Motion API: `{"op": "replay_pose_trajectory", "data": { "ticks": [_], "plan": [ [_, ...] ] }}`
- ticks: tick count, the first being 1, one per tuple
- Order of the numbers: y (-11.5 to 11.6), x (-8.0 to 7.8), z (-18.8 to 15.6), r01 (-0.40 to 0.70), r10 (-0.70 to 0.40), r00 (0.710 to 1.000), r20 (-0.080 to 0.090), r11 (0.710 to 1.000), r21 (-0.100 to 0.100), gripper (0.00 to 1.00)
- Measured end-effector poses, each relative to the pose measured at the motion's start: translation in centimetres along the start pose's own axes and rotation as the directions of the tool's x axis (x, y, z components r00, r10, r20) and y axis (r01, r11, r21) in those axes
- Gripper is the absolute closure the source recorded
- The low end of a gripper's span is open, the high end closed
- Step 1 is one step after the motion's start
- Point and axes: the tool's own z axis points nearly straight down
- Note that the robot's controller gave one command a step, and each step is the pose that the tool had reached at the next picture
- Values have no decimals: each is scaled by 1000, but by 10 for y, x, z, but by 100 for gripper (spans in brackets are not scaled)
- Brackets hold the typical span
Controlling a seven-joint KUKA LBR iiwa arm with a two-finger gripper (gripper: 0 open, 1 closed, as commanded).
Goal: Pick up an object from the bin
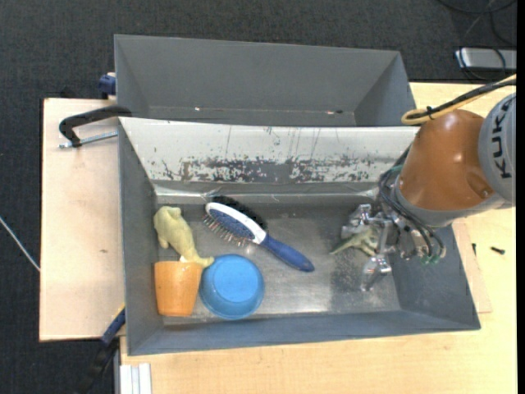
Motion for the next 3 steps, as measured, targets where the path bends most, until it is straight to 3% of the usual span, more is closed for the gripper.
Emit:
{"op": "replay_pose_trajectory", "data": {
  "ticks": [1, 2, 3],
  "plan": [
    [-16, -16, 20, 448, -448, 894, 11, 894, 9, 0],
    [-14, -16, 20, 448, -448, 894, 13, 894, 7, 100],
    [-17, -30, -127, 532, -532, 847, 17, 847, 17, 100]
  ]
}}
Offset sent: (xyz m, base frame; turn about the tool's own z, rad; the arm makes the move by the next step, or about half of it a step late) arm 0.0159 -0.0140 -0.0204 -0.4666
